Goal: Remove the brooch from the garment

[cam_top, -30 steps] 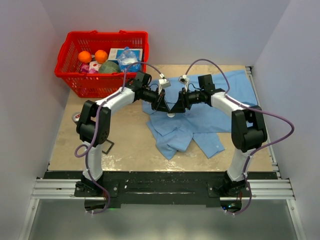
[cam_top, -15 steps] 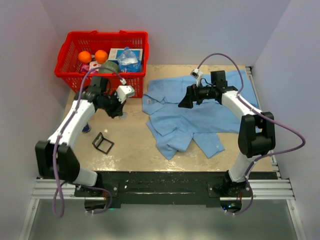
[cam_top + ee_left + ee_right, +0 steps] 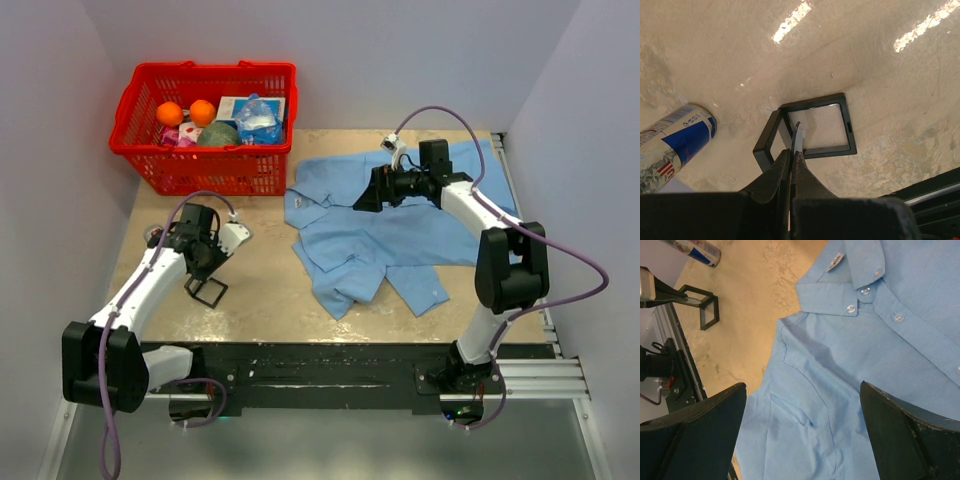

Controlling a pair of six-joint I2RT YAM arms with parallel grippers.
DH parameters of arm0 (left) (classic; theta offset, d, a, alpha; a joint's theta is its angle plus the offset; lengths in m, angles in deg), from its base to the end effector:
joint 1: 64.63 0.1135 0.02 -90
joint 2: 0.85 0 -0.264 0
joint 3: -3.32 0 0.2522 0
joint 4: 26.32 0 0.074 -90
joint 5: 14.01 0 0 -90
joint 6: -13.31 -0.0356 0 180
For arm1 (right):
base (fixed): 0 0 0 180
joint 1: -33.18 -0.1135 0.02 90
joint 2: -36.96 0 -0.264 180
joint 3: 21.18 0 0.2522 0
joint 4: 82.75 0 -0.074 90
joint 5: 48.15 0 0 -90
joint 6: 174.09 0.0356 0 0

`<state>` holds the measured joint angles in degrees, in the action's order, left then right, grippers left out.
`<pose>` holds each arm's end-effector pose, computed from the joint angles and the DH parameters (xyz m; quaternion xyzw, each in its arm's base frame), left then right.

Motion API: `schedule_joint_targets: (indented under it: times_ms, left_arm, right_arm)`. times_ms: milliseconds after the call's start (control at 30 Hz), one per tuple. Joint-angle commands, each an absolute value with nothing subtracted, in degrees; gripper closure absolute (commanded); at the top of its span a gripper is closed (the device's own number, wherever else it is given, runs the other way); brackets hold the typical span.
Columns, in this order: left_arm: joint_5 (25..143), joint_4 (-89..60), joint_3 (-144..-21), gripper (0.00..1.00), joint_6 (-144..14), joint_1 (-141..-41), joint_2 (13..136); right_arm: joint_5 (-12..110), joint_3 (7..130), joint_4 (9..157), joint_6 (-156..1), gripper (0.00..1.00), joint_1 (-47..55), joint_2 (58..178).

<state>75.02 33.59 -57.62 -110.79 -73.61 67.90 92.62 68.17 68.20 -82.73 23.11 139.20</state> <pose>0.2132 -0.0331 0.2239 0.3587 0.9132 0.0501 0.1868 0.3827 0.0960 0.2507 -0.2367 0.8095 0.4262 0.3271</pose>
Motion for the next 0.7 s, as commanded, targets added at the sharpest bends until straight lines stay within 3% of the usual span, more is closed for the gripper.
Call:
schedule_joint_targets:
  times_ms: [0, 667]
  left_arm:
    - [74.0, 29.0, -56.2, 1.00, -110.1, -73.2, 66.9]
    - [69.8, 24.7, -51.0, 1.00, -110.3, -73.3, 67.3]
  right_arm:
    - [90.6, 68.5, 70.1, -81.7, 0.01, 23.1, 139.0]
    - [88.0, 64.3, 68.6, -83.7, 0.01, 22.9, 135.3]
